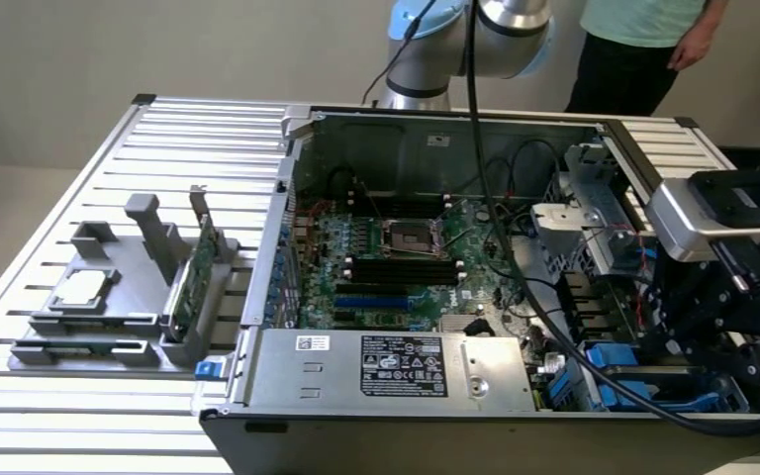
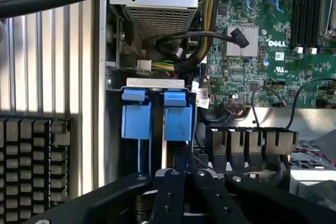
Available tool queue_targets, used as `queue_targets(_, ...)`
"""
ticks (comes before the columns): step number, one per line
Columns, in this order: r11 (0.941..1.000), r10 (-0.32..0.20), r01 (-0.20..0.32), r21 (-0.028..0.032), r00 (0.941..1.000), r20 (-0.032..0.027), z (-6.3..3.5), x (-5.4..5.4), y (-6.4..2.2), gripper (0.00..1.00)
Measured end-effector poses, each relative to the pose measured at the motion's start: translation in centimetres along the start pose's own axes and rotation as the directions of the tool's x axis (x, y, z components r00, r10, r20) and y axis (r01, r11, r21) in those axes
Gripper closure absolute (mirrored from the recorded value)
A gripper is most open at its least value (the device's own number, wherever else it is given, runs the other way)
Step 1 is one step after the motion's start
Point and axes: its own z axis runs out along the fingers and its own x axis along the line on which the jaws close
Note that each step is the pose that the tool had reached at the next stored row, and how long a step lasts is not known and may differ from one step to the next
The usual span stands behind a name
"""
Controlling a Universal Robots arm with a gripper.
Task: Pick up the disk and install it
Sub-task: 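Insert the disk into the insertion slot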
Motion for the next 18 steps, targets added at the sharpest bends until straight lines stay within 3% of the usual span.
queue_targets(4,1.0000,0.000,0.000,0.0003,1.0000,-0.0056,0.33,0.01,-0.02,0.89)
queue_targets(18,1.0000,0.000,0.000,0.0007,0.9999,-0.0108,0.54,0.01,-0.02,0.89)
